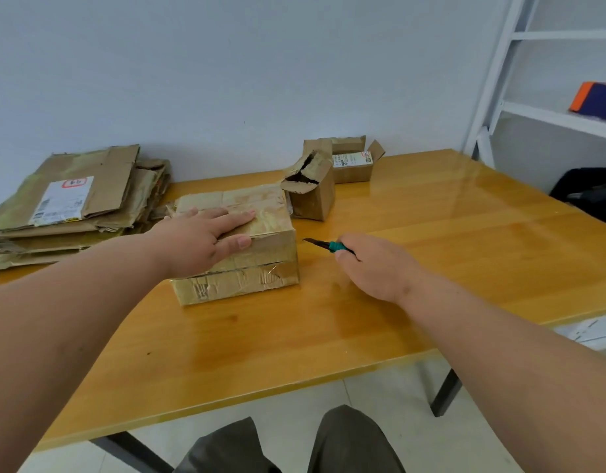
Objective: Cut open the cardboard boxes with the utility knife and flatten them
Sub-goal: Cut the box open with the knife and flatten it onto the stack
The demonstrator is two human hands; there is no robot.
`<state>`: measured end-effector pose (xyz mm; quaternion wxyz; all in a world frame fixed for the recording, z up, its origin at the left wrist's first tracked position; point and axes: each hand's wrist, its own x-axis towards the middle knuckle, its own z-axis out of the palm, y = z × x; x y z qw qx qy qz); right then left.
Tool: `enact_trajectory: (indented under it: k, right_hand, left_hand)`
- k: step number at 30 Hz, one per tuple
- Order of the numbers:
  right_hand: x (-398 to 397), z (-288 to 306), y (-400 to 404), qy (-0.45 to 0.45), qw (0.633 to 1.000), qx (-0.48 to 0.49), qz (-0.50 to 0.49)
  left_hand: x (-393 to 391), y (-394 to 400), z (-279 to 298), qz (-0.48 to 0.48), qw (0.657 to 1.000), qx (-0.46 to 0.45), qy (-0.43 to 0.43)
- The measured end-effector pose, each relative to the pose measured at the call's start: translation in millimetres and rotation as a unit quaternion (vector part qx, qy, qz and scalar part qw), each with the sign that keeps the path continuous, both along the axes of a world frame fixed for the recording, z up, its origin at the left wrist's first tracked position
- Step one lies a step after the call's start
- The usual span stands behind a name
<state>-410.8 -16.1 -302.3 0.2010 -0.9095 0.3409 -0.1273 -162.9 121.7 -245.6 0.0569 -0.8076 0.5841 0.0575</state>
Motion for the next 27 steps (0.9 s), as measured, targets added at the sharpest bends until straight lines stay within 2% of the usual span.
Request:
enact_trajectory:
  k: [7,18,27]
  right_hand:
    - [-0.2,3.9,9.3,-0.077,0.997,0.021,0.022]
    - [11.0,4.4,11.2,-0.090,0.996,-0.006,0.030]
    - [5.4,-8.0,3.8,-0.097,0.995,-0.029,-0.018]
  left_hand:
    - [-2.6,1.8,-1.4,0.005,1.000,0.002,-0.006]
    - [-3.4,2.1,-1.2,0.008,1.000,0.001,-0.007]
    - [-1.1,1.7,-3.1,0.006,1.000,-0.004,-0.002]
